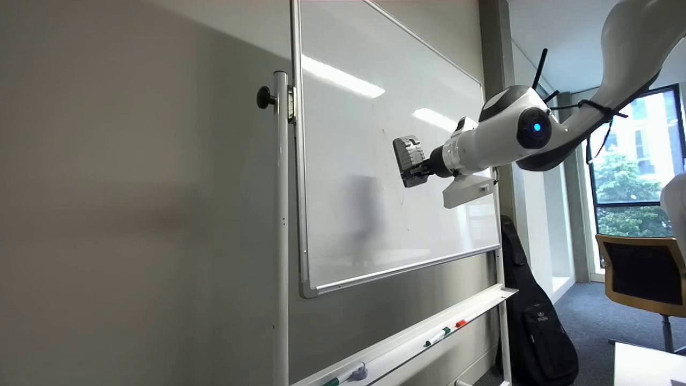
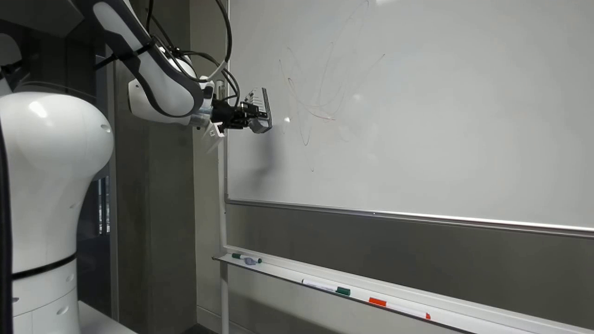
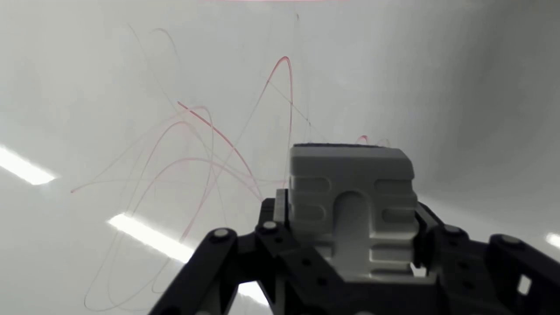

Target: Wipe the white board clean with the duster

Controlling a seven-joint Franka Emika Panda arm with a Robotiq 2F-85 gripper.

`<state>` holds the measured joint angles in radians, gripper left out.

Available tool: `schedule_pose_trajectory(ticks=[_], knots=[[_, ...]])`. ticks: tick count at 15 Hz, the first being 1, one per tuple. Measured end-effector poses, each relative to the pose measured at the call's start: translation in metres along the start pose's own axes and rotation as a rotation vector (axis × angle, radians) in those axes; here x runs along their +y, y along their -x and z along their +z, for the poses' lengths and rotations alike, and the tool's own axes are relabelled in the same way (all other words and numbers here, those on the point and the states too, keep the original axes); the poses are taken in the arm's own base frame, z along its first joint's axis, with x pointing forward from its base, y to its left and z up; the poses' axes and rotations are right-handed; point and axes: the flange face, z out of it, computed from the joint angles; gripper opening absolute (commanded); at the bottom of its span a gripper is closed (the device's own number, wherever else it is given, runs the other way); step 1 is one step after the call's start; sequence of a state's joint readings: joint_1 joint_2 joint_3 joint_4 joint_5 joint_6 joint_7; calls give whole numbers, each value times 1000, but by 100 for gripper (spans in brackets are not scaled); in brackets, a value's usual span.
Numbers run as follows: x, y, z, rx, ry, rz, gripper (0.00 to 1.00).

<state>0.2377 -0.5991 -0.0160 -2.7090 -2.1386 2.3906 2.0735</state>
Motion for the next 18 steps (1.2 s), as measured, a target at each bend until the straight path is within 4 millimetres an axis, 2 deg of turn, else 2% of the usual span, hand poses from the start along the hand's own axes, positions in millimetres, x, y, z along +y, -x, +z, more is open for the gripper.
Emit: schedule_pose_trajectory(ticks=[13,14,18], knots=[[0,0,0,0,0,0,63],[0,0,0,0,0,0,38],[0,2,1,-5,1,-1,38]])
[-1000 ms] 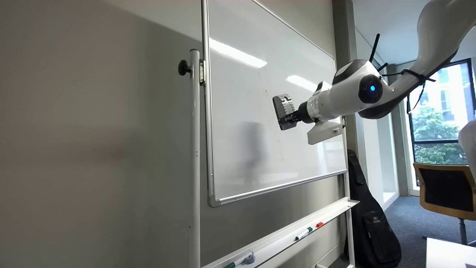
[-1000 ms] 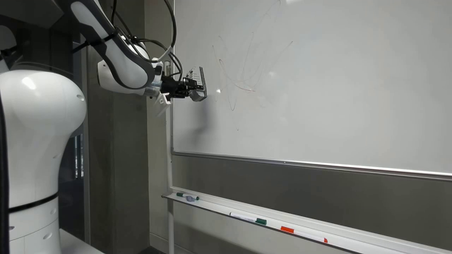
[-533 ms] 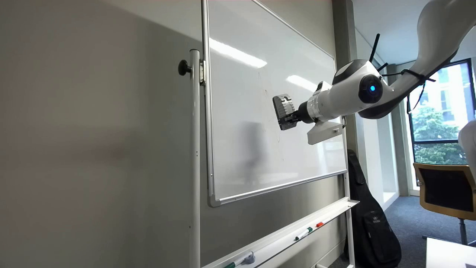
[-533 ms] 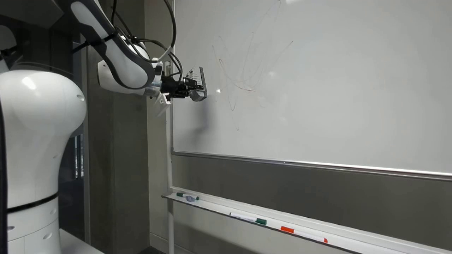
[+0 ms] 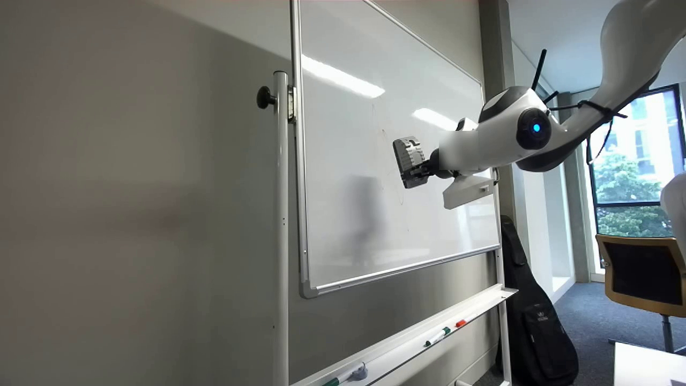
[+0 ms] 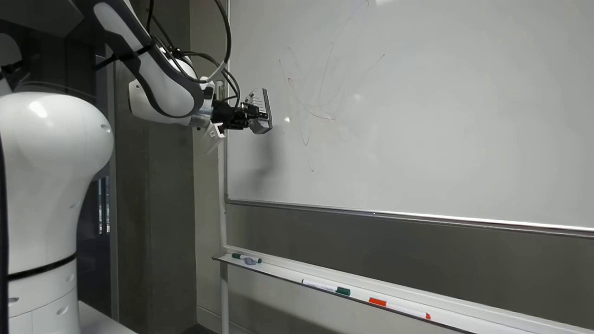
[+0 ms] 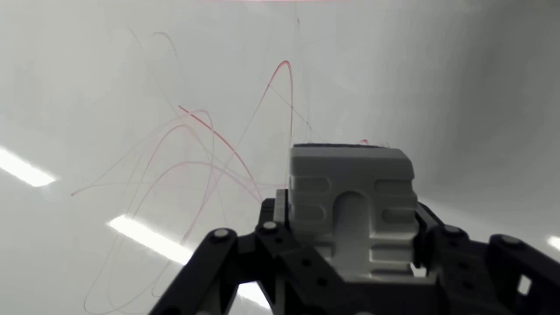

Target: Wipe the white board clean with the duster

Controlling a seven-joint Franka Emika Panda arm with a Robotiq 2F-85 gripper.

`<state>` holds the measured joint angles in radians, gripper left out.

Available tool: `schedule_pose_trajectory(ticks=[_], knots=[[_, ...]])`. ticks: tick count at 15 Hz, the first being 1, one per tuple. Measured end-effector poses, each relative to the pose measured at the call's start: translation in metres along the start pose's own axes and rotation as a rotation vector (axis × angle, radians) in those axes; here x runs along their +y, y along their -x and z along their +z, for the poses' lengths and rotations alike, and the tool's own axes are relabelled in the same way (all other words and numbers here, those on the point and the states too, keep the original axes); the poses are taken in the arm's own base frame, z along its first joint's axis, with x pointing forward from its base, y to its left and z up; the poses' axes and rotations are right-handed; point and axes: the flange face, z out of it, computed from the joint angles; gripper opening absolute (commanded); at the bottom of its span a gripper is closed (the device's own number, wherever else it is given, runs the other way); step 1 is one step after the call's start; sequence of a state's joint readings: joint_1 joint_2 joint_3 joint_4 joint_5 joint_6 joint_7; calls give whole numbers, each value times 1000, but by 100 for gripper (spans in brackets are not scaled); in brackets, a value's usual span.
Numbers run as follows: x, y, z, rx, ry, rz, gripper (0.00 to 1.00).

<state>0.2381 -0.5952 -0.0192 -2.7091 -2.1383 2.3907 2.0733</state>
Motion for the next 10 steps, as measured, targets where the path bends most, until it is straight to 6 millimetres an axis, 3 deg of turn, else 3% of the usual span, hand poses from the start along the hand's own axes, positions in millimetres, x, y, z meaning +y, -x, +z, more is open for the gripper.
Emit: schedule_pose_trajectory(ticks=[5,10], knots=[[9,-4,11,40,-2,-4,38],[26,-16,40,92,31,102,38]])
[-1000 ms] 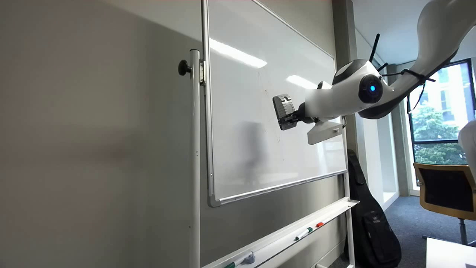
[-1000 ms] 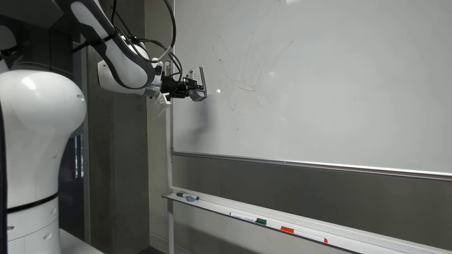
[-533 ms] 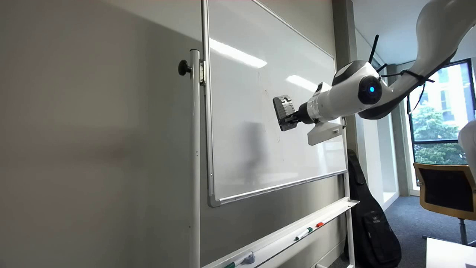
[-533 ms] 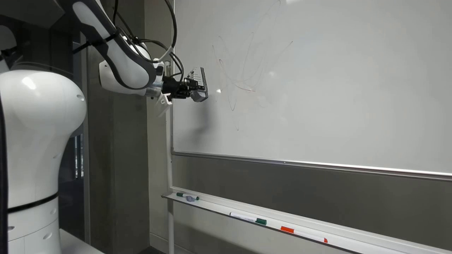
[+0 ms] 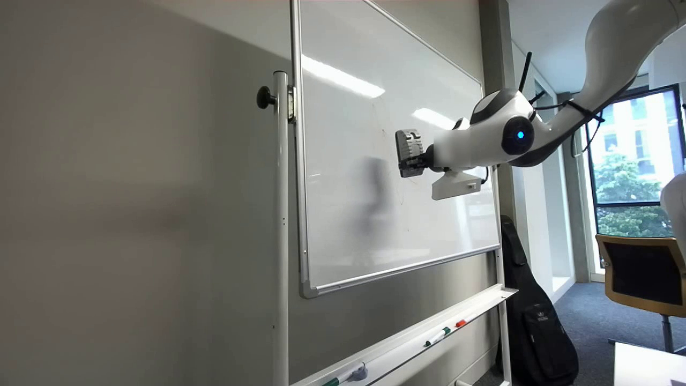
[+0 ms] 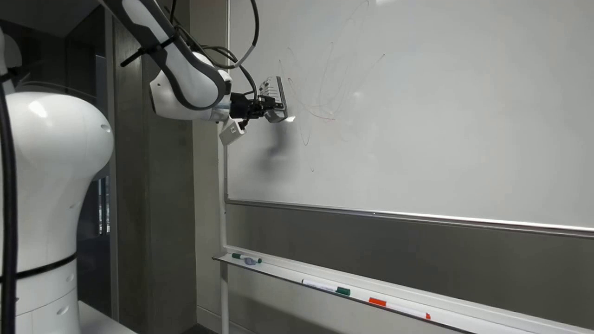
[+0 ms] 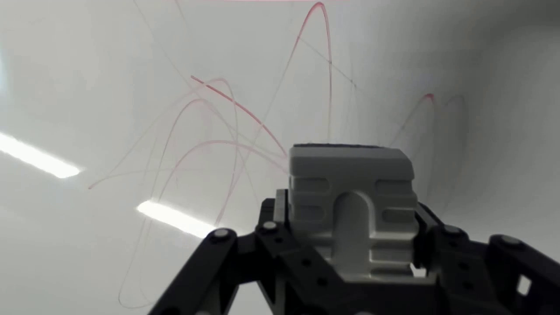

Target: Wipe the white board clean with the duster

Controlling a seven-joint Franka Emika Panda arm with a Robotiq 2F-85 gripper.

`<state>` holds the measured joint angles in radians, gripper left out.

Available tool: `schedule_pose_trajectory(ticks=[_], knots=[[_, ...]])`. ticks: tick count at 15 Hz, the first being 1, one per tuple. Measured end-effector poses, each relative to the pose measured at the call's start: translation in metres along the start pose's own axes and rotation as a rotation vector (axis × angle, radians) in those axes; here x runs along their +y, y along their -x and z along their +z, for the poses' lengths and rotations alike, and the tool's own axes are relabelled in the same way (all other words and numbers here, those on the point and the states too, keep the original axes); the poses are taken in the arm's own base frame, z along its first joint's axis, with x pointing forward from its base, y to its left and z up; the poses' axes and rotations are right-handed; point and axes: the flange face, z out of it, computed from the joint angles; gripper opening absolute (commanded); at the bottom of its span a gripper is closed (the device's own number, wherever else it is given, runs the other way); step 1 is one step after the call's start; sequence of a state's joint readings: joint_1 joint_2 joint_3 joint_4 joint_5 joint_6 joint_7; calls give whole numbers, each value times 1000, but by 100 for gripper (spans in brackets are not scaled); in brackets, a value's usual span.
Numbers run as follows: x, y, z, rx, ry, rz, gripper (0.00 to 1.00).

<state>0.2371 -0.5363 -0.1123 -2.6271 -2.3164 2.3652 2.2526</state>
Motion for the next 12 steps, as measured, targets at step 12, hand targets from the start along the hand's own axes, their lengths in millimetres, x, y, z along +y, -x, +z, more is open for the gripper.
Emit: schedule_pose_trajectory(ticks=[12], knots=[[-17,-24,63,54,-33,136,38]])
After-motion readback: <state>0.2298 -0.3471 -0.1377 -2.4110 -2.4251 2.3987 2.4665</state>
